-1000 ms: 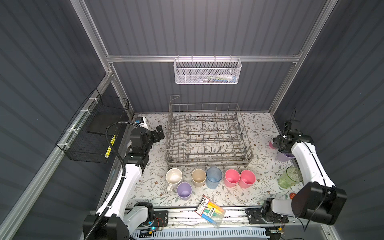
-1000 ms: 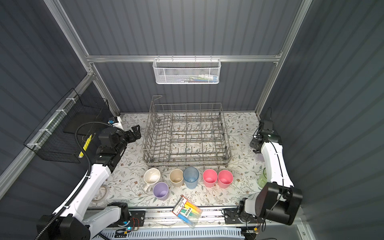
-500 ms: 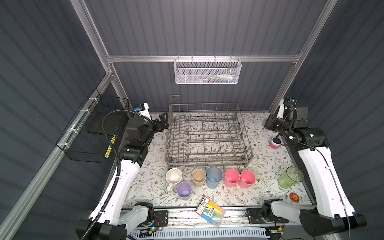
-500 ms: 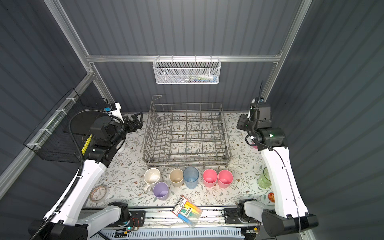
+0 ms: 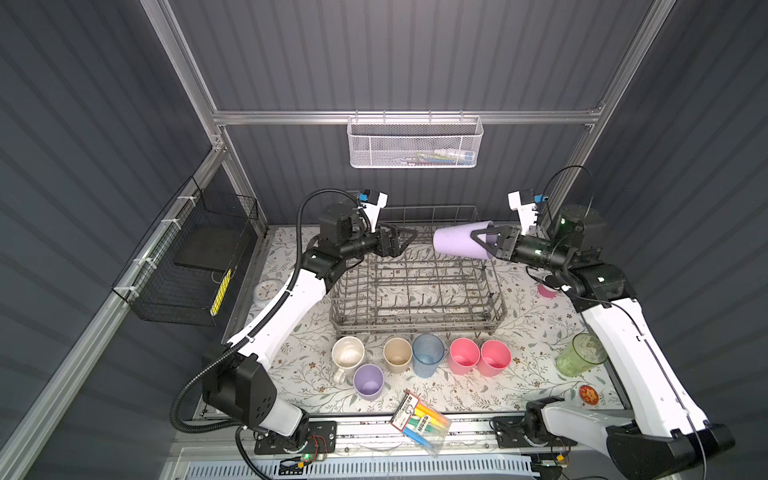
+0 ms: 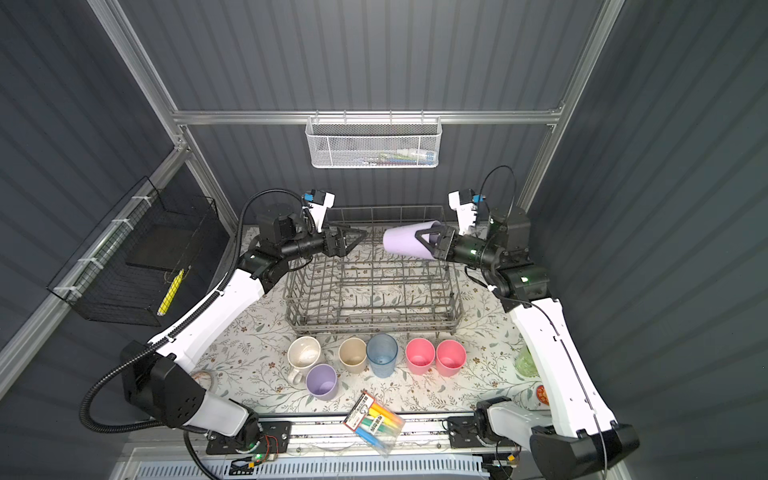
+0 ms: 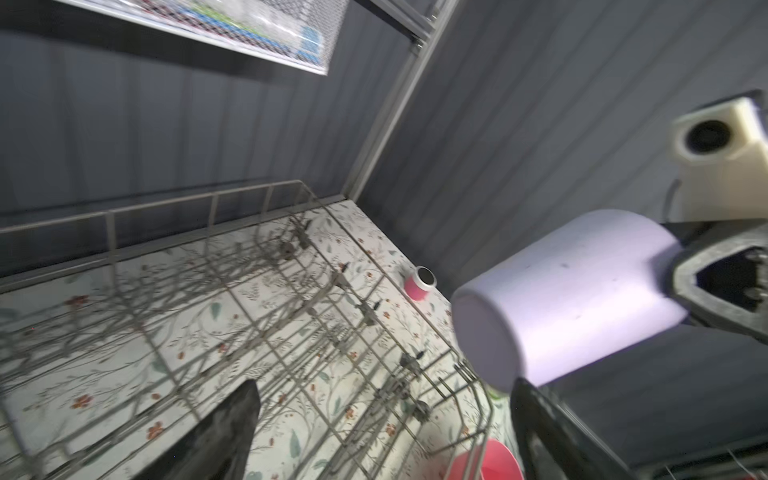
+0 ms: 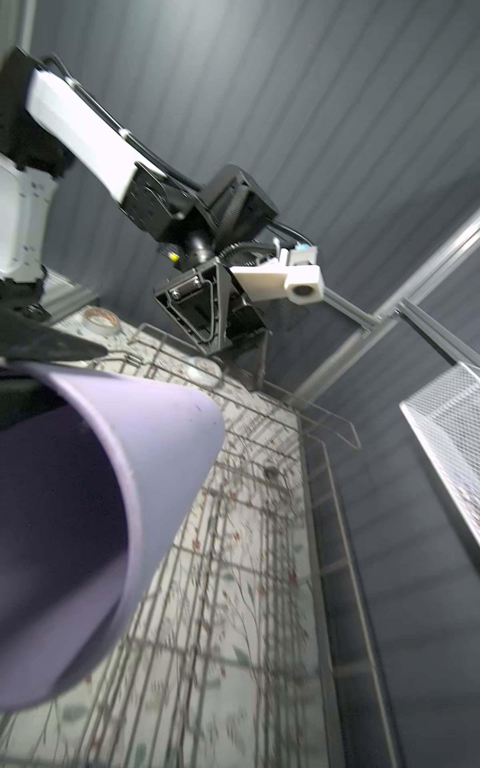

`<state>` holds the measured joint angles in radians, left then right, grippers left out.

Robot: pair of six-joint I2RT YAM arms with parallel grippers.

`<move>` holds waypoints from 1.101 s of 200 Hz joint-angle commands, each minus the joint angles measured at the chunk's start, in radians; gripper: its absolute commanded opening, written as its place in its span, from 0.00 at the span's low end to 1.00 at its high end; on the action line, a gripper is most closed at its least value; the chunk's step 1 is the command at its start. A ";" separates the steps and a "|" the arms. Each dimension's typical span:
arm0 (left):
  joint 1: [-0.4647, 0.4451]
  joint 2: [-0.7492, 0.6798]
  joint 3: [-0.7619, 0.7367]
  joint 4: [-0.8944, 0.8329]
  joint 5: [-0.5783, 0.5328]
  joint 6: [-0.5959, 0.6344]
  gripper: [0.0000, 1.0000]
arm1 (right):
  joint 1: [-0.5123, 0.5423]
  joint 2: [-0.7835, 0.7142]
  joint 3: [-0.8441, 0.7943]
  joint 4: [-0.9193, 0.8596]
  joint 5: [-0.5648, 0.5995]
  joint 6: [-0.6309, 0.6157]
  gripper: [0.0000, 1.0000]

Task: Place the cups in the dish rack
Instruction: 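Lift the lavender cup with the right gripper while the left arm reaches in, then close the left gripper on the lavender cup and open the right gripper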

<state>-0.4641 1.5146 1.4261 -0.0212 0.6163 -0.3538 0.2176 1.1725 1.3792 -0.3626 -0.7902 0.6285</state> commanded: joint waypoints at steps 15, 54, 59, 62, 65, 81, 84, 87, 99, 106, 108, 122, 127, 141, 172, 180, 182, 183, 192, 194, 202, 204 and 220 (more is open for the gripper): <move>0.008 0.018 0.066 0.075 0.268 0.044 0.95 | 0.005 -0.027 -0.099 0.294 -0.258 0.168 0.00; 0.006 0.019 0.079 0.067 0.429 0.081 0.95 | 0.004 -0.024 -0.175 0.483 -0.350 0.289 0.00; 0.005 0.018 0.079 0.063 0.439 0.086 0.95 | 0.005 -0.019 -0.183 0.519 -0.360 0.312 0.00; 0.005 0.016 0.079 0.055 0.443 0.092 0.95 | 0.005 -0.019 -0.189 0.545 -0.366 0.331 0.00; 0.005 0.015 0.080 0.047 0.446 0.099 0.95 | 0.005 -0.017 -0.191 0.562 -0.369 0.345 0.00; 0.004 0.006 0.075 0.020 0.468 0.128 0.95 | 0.005 -0.006 -0.198 0.621 -0.383 0.379 0.00; 0.004 0.004 0.073 0.020 0.474 0.129 0.95 | 0.005 -0.005 -0.198 0.626 -0.384 0.382 0.00; 0.004 0.004 0.071 0.020 0.479 0.128 0.95 | 0.005 -0.004 -0.196 0.628 -0.384 0.382 0.00; 0.001 0.002 0.062 0.026 0.505 0.125 0.95 | 0.005 0.002 -0.198 0.651 -0.385 0.394 0.00; -0.003 0.000 0.058 0.028 0.512 0.124 0.94 | 0.005 0.005 -0.198 0.667 -0.386 0.407 0.00; -0.004 -0.001 0.057 0.027 0.513 0.124 0.94 | 0.005 0.007 -0.199 0.670 -0.385 0.410 0.00; -0.012 -0.002 0.049 0.033 0.515 0.122 0.93 | 0.006 0.018 -0.204 0.703 -0.388 0.430 0.00; -0.014 -0.002 0.043 0.042 0.516 0.116 0.93 | 0.006 0.020 -0.206 0.714 -0.389 0.436 0.00; -0.019 -0.003 0.030 0.088 0.523 0.083 0.90 | 0.008 0.026 -0.216 0.741 -0.388 0.453 0.00; -0.034 -0.001 0.013 0.164 0.520 0.040 0.86 | 0.009 0.025 -0.235 0.768 -0.369 0.461 0.00; -0.038 0.003 0.011 0.175 0.520 0.034 0.85 | 0.009 0.025 -0.235 0.766 -0.367 0.459 0.00; -0.040 0.004 0.010 0.178 0.519 0.032 0.84 | 0.009 0.025 -0.235 0.766 -0.368 0.458 0.00; -0.040 0.004 0.010 0.178 0.519 0.031 0.84 | 0.009 0.025 -0.236 0.766 -0.367 0.459 0.00; -0.046 0.009 0.011 0.182 0.521 0.030 0.84 | 0.009 0.026 -0.237 0.766 -0.364 0.458 0.00; -0.050 0.010 0.011 0.181 0.522 0.030 0.84 | 0.010 0.027 -0.238 0.766 -0.363 0.457 0.00; -0.058 0.014 0.013 0.178 0.526 0.032 0.84 | 0.011 0.029 -0.239 0.766 -0.358 0.459 0.00; -0.060 0.015 0.013 0.178 0.526 0.033 0.84 | 0.011 0.029 -0.238 0.766 -0.357 0.460 0.00; -0.066 0.015 0.006 0.179 0.519 0.035 0.83 | 0.012 0.036 -0.237 0.770 -0.351 0.464 0.00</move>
<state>-0.5133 1.5238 1.4456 0.1261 1.1110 -0.3038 0.2237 1.2015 1.1435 0.3523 -1.1576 1.0821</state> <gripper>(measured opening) 0.841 0.083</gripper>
